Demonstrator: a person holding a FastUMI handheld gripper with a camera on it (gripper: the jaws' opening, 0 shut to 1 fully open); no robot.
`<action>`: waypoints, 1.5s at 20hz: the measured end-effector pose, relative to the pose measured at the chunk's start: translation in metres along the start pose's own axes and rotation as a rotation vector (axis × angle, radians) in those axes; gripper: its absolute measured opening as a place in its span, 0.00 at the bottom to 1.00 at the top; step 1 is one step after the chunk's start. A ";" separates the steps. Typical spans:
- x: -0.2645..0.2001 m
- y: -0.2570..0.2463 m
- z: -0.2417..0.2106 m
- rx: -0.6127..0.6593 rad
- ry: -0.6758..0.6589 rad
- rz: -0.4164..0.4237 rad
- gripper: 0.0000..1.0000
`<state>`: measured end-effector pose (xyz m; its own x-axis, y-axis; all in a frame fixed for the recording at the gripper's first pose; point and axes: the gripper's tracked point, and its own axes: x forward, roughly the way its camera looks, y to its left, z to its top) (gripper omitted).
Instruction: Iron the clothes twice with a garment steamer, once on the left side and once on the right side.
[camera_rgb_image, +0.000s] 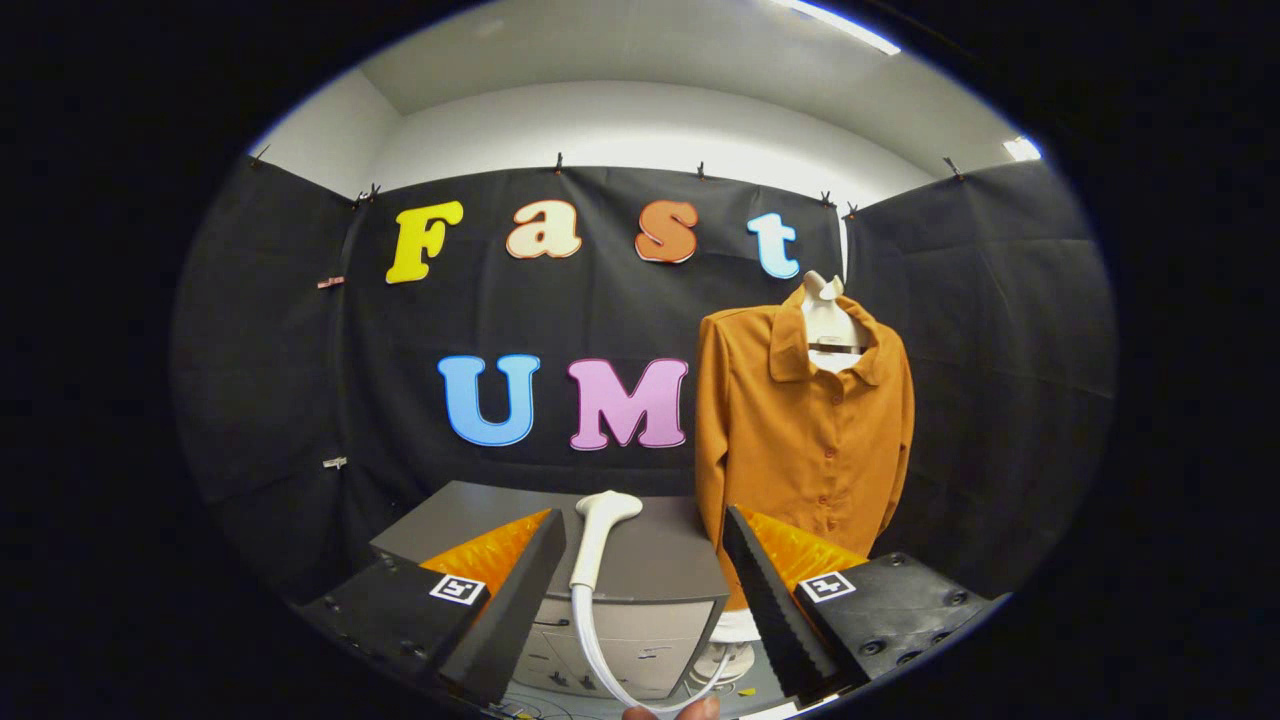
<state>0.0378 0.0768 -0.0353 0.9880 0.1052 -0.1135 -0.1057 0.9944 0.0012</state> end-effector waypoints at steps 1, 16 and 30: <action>0.014 0.010 -0.008 0.005 0.029 0.016 0.98; 0.182 0.054 -0.194 -0.079 0.582 -0.011 0.99; 0.188 0.050 -0.193 0.060 0.496 0.028 0.22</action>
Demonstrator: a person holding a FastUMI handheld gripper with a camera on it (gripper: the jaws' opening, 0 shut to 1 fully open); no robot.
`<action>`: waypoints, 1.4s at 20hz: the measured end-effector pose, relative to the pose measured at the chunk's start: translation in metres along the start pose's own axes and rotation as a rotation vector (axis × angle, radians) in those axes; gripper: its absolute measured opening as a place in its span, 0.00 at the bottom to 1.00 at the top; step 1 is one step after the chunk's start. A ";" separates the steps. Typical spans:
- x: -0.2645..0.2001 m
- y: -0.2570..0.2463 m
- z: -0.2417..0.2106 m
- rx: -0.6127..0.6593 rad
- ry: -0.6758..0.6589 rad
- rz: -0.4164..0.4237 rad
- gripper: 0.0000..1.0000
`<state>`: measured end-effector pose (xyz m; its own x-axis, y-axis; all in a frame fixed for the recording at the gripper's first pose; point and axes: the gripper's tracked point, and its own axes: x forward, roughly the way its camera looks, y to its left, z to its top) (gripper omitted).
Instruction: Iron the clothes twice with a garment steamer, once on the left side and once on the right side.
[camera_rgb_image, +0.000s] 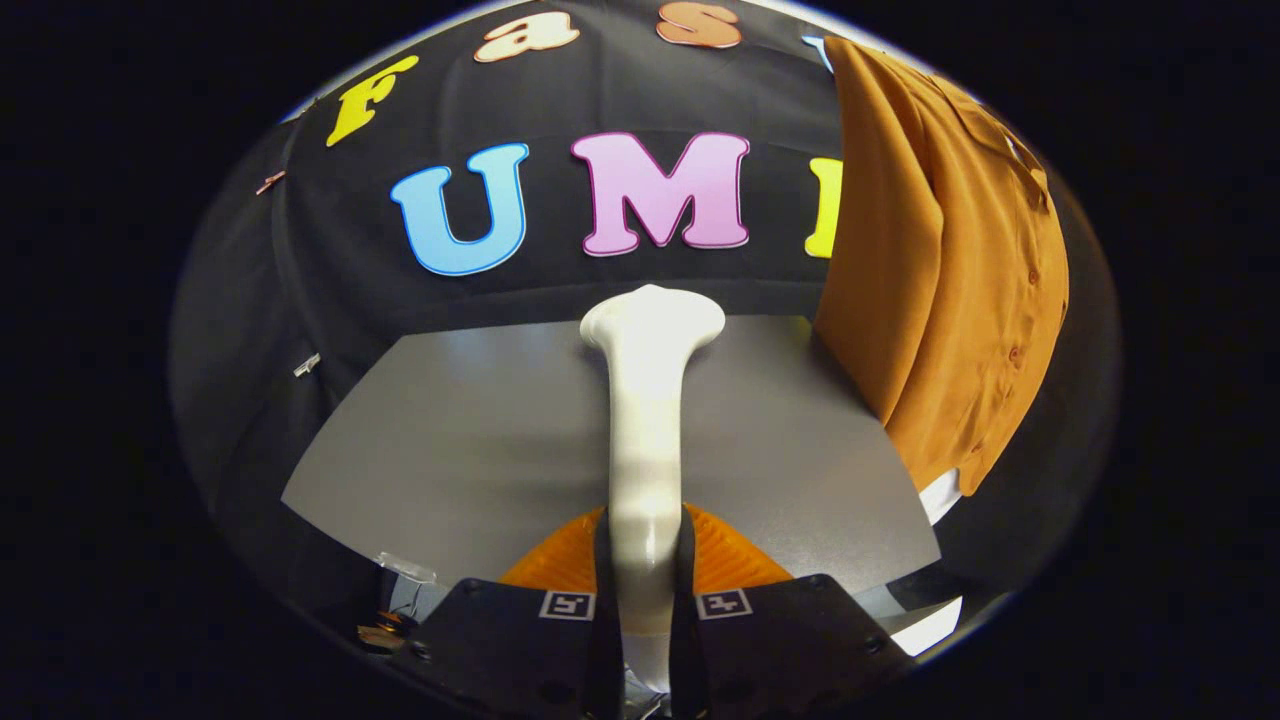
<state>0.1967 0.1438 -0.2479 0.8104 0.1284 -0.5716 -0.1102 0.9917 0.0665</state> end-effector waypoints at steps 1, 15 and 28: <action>-0.015 0.000 0.008 0.010 -0.039 0.010 0.21; -0.219 -0.069 0.121 0.011 -0.612 0.037 0.21; -0.258 -0.213 0.145 0.057 -0.805 -0.026 0.21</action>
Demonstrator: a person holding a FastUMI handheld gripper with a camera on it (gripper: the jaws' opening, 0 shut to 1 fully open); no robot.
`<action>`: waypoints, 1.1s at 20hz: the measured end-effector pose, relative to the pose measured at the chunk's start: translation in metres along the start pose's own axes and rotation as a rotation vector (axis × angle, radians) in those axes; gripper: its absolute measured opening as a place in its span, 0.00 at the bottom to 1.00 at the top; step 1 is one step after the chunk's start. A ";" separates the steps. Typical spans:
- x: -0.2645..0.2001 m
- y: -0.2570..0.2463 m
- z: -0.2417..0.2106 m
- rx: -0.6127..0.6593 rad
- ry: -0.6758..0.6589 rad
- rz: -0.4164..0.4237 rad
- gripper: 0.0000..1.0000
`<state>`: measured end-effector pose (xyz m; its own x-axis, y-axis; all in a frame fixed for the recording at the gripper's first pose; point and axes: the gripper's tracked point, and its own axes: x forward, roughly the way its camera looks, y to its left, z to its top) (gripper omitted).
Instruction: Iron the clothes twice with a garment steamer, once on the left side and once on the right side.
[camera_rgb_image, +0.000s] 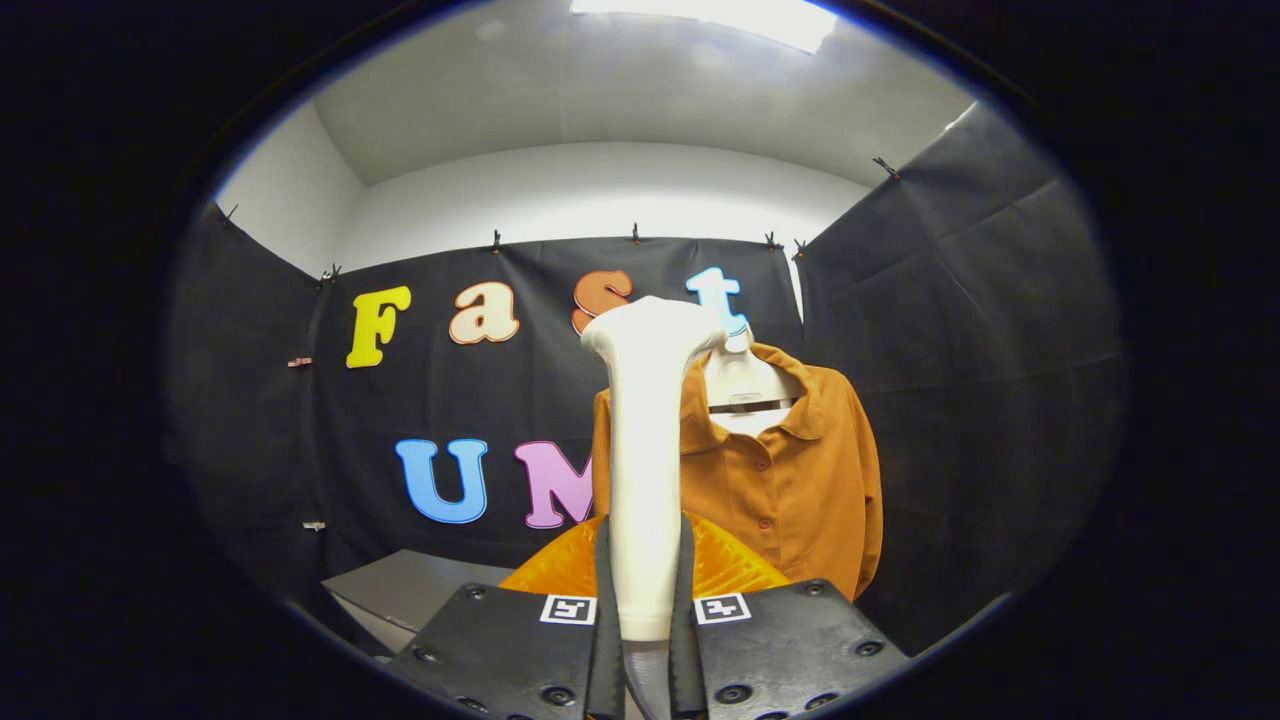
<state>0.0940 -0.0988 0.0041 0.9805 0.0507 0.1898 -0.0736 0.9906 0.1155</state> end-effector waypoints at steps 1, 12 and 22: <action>0.005 -0.008 -0.003 0.001 0.001 -0.002 0.21; 0.073 -0.057 -0.085 -0.028 0.089 0.009 0.21; 0.087 -0.068 -0.155 -0.046 0.203 -0.005 0.21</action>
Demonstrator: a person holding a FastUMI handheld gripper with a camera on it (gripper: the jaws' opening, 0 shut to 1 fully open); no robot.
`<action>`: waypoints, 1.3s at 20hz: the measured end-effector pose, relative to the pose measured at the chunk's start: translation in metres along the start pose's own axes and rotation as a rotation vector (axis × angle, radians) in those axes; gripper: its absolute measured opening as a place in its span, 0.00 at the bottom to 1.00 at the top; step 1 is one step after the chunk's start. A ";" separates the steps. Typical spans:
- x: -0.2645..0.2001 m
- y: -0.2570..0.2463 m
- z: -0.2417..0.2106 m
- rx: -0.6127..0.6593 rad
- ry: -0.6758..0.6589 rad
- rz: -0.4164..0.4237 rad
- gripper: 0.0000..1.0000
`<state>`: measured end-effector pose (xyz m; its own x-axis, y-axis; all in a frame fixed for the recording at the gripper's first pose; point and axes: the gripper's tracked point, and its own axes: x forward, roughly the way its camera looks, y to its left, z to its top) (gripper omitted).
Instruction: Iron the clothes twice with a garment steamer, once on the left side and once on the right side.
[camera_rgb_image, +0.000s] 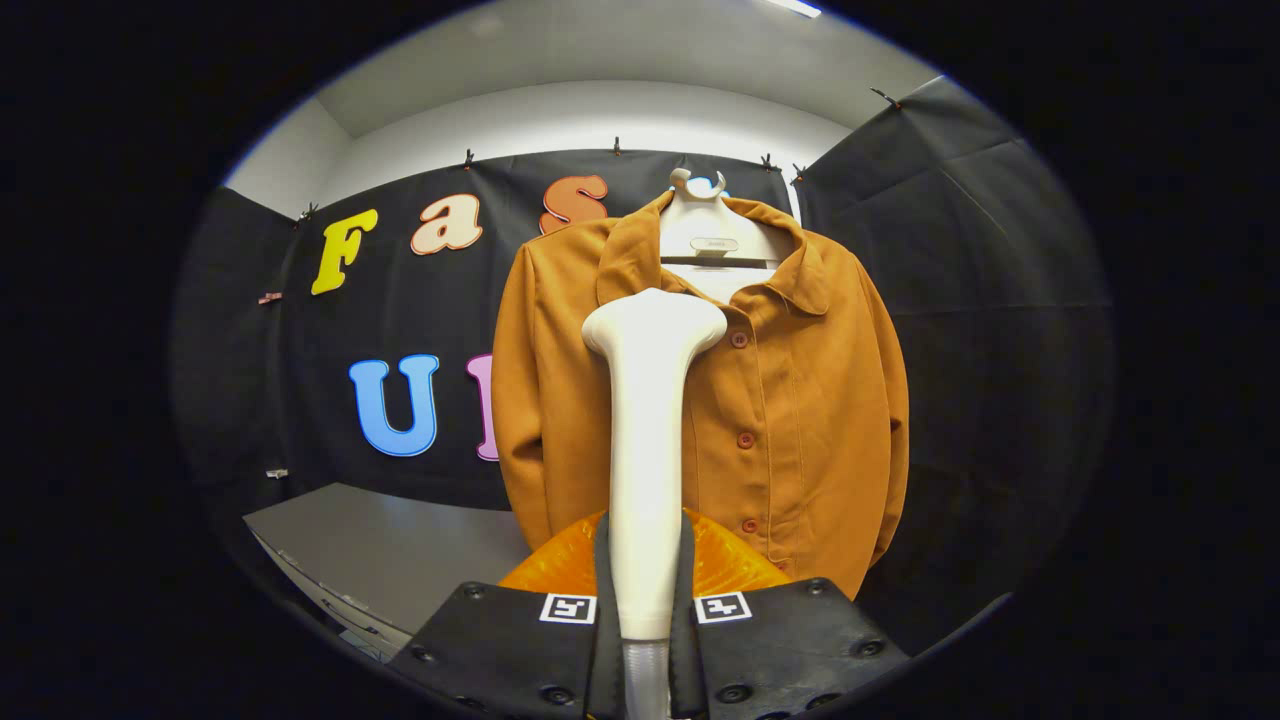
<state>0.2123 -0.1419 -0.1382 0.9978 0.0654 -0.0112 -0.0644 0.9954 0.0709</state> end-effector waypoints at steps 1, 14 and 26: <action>-0.001 0.001 -0.006 0.005 0.014 0.003 0.21; -0.015 -0.010 -0.105 0.009 0.210 -0.008 0.21; -0.034 -0.020 -0.188 0.002 0.390 -0.031 0.21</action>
<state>0.1766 -0.1505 -0.3263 0.9182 0.0578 -0.3919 -0.0342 0.9972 0.0668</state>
